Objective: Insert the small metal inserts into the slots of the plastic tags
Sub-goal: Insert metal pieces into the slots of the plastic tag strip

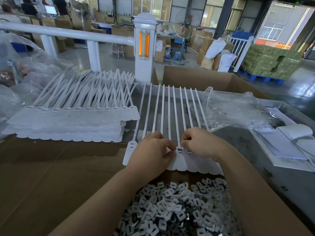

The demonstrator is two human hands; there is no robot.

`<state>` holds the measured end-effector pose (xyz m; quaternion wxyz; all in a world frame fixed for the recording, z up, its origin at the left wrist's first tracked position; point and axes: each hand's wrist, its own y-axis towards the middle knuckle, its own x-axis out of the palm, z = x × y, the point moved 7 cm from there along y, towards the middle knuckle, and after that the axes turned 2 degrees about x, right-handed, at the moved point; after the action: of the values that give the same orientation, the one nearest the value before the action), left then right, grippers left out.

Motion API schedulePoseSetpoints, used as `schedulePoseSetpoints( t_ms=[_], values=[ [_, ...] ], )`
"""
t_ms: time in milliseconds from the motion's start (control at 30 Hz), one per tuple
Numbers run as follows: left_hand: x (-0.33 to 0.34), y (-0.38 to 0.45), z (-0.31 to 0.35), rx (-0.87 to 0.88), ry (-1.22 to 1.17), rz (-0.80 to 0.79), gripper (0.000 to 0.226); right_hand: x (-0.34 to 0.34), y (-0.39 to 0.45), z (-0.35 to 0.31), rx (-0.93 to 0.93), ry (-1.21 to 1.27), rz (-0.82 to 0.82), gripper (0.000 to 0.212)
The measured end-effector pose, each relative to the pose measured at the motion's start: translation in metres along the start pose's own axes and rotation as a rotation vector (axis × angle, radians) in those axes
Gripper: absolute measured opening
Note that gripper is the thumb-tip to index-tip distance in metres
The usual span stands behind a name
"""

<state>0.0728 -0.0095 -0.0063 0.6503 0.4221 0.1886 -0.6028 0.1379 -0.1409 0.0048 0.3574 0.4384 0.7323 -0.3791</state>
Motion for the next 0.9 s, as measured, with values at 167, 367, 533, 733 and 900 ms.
schedulePoseSetpoints(
  t_ms=[167,367,533,733,900],
  values=[
    [-0.001,-0.001,0.003,0.071,0.053,0.006,0.016,0.002,-0.001,-0.003,0.000,-0.015,-0.014,0.013],
    [0.001,0.000,0.004,0.102,0.104,-0.015,0.018,0.003,-0.001,-0.002,0.028,0.001,-0.019,0.012],
    [0.006,0.000,0.005,0.150,0.190,-0.075,0.027,0.005,0.000,-0.001,0.084,0.026,-0.024,0.010],
    [0.012,-0.001,0.007,0.217,0.299,-0.139,0.036,0.001,0.001,0.009,0.125,0.150,-0.014,0.013],
    [0.014,0.001,0.009,0.243,0.370,-0.148,0.038,0.002,0.003,0.010,0.122,0.175,0.015,0.014]
  ],
)
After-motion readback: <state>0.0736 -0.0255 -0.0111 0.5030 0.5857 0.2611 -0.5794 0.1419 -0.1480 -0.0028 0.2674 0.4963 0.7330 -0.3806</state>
